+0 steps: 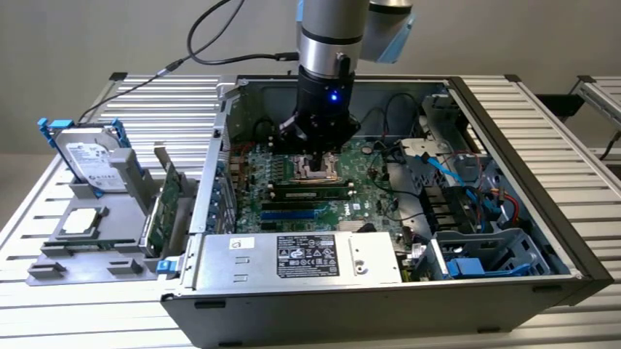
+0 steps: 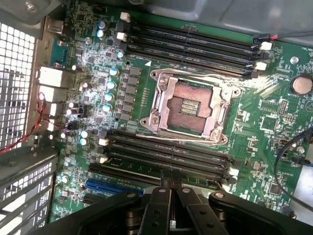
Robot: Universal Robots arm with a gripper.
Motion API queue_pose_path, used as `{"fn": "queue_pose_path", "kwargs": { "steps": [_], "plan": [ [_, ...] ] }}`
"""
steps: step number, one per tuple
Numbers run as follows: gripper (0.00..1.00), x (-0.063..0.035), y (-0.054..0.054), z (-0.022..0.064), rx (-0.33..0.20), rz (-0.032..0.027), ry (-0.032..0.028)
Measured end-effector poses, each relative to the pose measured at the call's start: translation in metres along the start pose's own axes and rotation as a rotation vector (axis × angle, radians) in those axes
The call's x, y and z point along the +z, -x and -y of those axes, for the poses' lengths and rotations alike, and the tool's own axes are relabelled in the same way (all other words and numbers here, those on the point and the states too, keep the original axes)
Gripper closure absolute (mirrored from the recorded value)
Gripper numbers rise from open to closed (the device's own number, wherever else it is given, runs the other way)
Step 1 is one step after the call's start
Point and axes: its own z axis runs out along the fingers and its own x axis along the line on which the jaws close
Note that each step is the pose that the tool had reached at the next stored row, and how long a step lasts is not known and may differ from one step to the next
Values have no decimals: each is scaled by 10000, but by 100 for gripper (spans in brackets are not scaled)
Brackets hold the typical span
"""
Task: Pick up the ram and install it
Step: 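Press down the ram until it locks into place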
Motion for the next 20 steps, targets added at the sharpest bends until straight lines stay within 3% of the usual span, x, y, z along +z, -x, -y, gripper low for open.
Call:
{"fn": "queue_pose_path", "kwargs": {
  "steps": [14,20],
  "plan": [
    [89,-1,0,1,1485,2,-3],
    [89,0,0,2,1487,0,7]
  ]
}}
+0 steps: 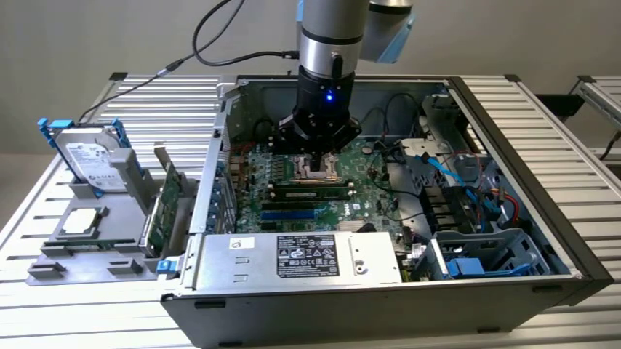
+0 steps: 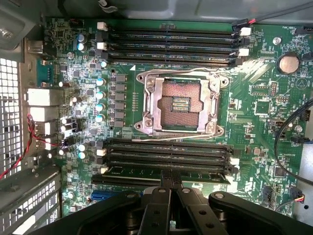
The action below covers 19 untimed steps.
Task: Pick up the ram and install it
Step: 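Press down the ram until it locks into place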
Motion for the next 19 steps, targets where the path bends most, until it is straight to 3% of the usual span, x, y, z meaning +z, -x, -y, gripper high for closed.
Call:
{"fn": "queue_pose_path", "kwargs": {
  "steps": [6,13,19],
  "plan": [
    [89,0,-1,8,0,0,-1],
    [89,15,-44,289,-1,1,3],
    [89,15,-45,291,0,0,4]
  ]
}}
